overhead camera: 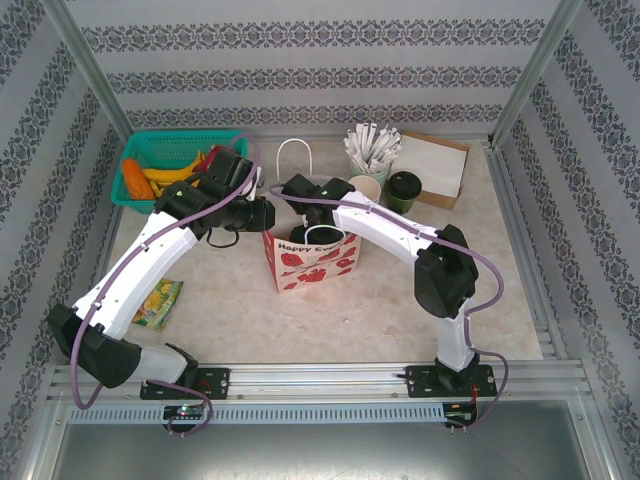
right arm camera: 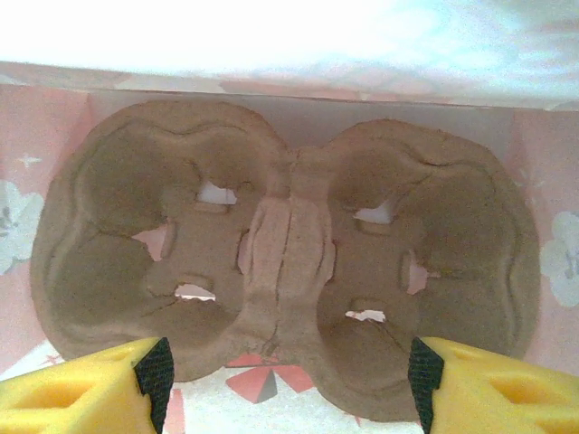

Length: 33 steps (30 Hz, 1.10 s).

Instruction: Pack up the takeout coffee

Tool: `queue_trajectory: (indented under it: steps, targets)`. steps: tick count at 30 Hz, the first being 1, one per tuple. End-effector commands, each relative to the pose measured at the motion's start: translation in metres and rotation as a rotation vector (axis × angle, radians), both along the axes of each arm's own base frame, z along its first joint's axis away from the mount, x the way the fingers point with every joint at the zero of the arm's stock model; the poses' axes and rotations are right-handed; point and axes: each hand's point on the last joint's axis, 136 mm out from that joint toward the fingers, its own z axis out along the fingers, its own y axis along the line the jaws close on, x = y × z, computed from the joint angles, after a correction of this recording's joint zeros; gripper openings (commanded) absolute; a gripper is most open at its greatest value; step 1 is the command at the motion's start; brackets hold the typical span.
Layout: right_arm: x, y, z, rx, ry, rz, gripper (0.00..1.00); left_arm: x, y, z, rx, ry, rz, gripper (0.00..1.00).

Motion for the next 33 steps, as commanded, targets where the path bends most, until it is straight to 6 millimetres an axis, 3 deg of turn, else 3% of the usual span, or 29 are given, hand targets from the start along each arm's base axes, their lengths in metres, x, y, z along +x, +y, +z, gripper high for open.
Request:
queue_trajectory:
  steps: [1,7,10,15,25,33]
  targets:
    - [-0.002,0.012,0.03,0.068,-0.044,0.061,0.78,0.001,0.003,0.004,0.011,-0.008,-0.017,0.26]
    - [-0.001,0.019,0.058,0.129,-0.107,0.142,0.86,0.001,0.003,0.0,0.024,-0.006,-0.039,0.24]
    - [0.0,0.016,0.059,0.121,-0.122,0.177,0.86,0.002,0.003,-0.001,0.027,-0.006,-0.045,0.23]
    - [-0.002,0.002,0.048,0.063,-0.081,0.219,0.73,0.003,0.005,0.001,0.041,-0.025,-0.052,0.22]
    - [-0.022,-0.007,0.027,0.032,0.02,0.328,0.3,0.008,0.008,0.003,0.068,-0.045,-0.05,0.2]
    - [-0.029,-0.006,0.0,0.02,0.097,0.392,0.24,0.005,0.008,-0.002,0.079,-0.02,-0.058,0.15]
